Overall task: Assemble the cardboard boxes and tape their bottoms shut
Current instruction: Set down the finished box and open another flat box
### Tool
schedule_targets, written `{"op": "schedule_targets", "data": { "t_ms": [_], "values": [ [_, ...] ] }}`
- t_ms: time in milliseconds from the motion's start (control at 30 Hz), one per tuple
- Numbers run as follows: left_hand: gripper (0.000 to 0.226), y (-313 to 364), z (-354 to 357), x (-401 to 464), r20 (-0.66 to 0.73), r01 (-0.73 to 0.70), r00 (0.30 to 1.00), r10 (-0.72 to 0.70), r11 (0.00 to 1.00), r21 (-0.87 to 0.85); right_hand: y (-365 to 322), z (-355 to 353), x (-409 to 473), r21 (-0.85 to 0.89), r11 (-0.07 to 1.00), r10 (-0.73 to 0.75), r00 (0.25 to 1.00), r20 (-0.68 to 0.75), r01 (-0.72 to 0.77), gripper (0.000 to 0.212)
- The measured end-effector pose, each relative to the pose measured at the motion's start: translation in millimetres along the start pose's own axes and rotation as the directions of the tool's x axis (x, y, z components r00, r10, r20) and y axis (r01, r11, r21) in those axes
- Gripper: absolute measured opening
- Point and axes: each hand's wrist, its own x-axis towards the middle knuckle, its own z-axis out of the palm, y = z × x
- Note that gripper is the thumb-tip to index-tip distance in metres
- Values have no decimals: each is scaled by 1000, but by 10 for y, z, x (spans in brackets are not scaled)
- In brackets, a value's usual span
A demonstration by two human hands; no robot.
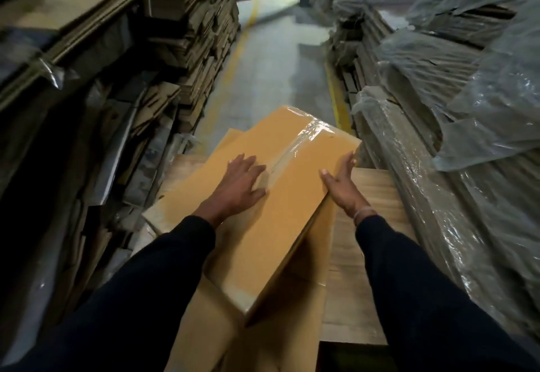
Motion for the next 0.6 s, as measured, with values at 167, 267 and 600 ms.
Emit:
{"op": "schedule_targets", "data": {
  "t_ms": [167,267,600],
  "values": [
    [95,-184,-213,34,-27,279,960,-279,960,-9,9,341,-142,185,976,133,985,-108,-111,101],
    [104,-126,-284,91,-15,387,922,-388,922,-19,115,696,-333,367,927,164,966,-198,-82,95],
    [137,139,-611,116,-236,399,872,-428,903,-161,-237,415,-313,425,899,7,966,-259,108,103]
  ]
}}
